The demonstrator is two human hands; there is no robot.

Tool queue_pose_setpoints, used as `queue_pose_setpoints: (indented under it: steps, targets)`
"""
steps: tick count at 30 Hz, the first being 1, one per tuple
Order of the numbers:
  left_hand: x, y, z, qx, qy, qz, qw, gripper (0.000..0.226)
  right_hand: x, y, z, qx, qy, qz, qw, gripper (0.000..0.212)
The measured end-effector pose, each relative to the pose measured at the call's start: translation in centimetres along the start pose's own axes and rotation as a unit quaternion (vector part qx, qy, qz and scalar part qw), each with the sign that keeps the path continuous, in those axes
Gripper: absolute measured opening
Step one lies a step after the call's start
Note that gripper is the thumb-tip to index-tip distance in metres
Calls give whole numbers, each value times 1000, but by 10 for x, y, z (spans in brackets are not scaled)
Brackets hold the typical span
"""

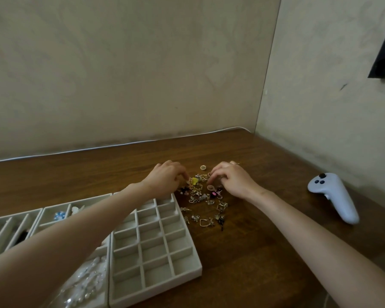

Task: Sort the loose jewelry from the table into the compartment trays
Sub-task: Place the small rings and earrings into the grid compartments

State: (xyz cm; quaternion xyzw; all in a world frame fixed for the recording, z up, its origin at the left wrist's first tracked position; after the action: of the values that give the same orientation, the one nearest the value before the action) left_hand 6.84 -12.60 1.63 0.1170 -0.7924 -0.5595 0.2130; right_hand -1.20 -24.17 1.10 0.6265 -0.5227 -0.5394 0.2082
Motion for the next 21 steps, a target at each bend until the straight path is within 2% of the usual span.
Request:
queue_pose_setpoints:
  steps: [5, 10, 14, 21]
  targets:
    - [-5, -18, -8, -68, 15, -19, 997, 33, 6, 0, -7, -4, -25, 6, 1000, 30]
    - [-9, -11, -19, -28, 24, -38, 999, 22, 2, -3, -10, 0, -37, 15, 999, 25]
    - [-6, -14, -25, -34, 10, -66, 997, 22, -4, 1, -11, 20, -39, -1, 999, 22]
    - [-16, -10, -21, -20, 46, -33, 998, 23, -19, 7, -10, 34, -30, -25, 999, 19]
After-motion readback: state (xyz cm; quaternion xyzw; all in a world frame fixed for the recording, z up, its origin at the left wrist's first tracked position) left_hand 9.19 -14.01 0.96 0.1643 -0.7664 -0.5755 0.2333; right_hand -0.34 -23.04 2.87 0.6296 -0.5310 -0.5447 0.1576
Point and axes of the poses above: each hand's wrist, its own z-axis away from the middle knuckle, its own y-axis out of the back of the hand, x = y × z, the point moved 10 cm from there along -z, towards the middle knuckle, and after that the axes turned 8 degrees about x, right-handed, at the moved point
